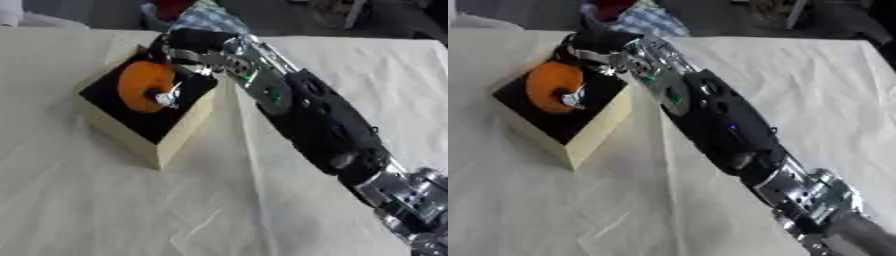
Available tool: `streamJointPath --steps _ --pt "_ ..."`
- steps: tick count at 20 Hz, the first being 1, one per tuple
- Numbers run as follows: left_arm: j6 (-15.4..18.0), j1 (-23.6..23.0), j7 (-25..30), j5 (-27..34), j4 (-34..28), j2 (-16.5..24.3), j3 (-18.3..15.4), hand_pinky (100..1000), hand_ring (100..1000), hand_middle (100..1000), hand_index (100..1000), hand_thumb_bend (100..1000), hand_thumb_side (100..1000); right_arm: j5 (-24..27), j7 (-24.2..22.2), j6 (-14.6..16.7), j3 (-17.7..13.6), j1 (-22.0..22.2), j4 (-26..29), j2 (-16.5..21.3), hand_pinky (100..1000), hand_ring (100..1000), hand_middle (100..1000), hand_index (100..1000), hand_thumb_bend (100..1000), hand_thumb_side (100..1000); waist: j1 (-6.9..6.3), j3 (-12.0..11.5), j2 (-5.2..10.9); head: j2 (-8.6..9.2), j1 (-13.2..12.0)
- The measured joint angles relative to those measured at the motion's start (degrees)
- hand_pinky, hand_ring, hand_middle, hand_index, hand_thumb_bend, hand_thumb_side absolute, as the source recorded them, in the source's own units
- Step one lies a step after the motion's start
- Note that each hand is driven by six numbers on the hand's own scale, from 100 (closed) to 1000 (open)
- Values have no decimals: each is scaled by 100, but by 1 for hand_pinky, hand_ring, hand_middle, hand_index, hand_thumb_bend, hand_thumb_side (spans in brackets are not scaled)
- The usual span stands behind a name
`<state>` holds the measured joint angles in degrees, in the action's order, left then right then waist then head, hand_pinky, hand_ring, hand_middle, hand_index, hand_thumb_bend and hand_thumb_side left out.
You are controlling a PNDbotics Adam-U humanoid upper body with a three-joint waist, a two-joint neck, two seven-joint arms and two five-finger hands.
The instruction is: Pick up objects on the table and place them in the box.
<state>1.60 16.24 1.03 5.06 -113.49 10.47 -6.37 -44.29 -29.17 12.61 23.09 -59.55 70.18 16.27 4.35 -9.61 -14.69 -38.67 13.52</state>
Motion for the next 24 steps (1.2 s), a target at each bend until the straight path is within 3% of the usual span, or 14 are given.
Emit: streamJointPath --steps 5,9,18,24 --pt "-8 0 3 0 0 0 -3 624 659 693 667 100 804 -182 11 35 8 5 -3 -11 782 816 735 879 292 927 -4 9 -2 0 4" --pt "-26 0 25 0 0 -1 -2 624 659 692 667 100 805 -318 75 26 8 1 47 -34 785 816 736 878 320 961 -7 9 -2 0 27" --pt "-46 -1 61 -2 0 -2 2 625 659 691 666 100 803 -260 348 -116 -61 -46 385 -17 733 754 655 821 178 732 -7 49 -2 0 46" --pt "-49 -10 56 -10 0 -2 -9 626 659 691 666 100 803 373 568 -402 -328 -28 1209 402 706 720 617 778 119 624 -7 126 39 -1 -46"
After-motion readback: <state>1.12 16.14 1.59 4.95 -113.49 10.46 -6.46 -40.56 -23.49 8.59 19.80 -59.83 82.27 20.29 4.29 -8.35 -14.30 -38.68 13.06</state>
